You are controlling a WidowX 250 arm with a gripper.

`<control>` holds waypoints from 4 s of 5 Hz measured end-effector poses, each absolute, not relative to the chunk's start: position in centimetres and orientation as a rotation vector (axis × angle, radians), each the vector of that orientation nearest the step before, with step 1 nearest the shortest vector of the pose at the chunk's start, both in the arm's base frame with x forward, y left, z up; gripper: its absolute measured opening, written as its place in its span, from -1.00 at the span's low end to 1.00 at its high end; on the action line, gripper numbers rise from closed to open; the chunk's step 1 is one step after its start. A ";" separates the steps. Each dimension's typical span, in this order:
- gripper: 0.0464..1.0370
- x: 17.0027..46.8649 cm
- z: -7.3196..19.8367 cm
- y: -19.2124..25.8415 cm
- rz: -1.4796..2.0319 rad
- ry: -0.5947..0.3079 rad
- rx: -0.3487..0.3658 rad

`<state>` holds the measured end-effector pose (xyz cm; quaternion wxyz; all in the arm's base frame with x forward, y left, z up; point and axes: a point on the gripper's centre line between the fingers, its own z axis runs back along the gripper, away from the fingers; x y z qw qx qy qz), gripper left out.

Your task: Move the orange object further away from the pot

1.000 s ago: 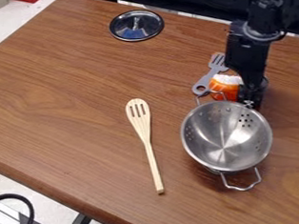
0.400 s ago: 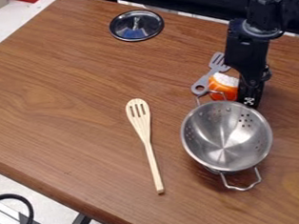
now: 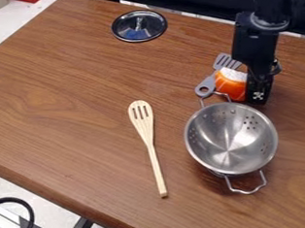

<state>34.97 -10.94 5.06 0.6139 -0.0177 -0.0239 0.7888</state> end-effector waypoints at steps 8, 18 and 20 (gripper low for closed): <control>-0.07 34.5 10.0 7.4 2.377 -0.063 -0.158; 0.94 29.3 4.7 19.1 2.801 -0.133 -0.080; 0.93 29.1 5.5 18.7 2.791 -0.183 -0.124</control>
